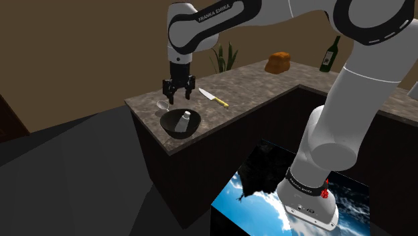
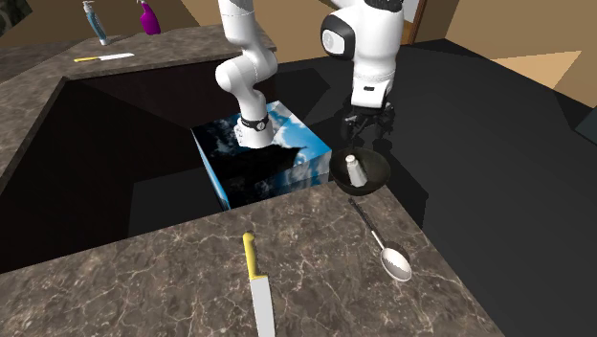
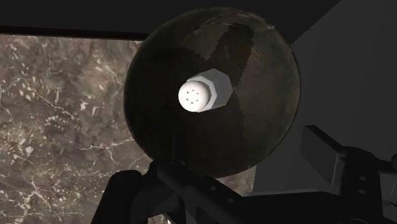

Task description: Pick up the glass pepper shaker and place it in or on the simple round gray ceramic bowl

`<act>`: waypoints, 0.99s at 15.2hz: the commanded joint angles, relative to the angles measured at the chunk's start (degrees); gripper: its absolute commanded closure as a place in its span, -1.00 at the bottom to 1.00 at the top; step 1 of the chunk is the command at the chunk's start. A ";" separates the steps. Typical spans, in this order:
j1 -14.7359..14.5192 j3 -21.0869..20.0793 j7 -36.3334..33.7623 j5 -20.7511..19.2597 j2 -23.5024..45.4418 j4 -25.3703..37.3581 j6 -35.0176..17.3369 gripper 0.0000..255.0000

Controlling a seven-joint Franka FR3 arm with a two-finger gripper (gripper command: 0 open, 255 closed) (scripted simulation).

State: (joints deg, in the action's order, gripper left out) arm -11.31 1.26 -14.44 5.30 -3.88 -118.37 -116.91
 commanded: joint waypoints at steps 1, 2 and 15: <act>0.00 0.00 0.00 0.00 0.00 0.00 0.00 -1.00; 0.00 0.00 0.00 0.00 0.00 0.00 0.00 -1.00; 0.25 0.28 -0.19 -0.32 -1.72 5.37 7.10 -1.00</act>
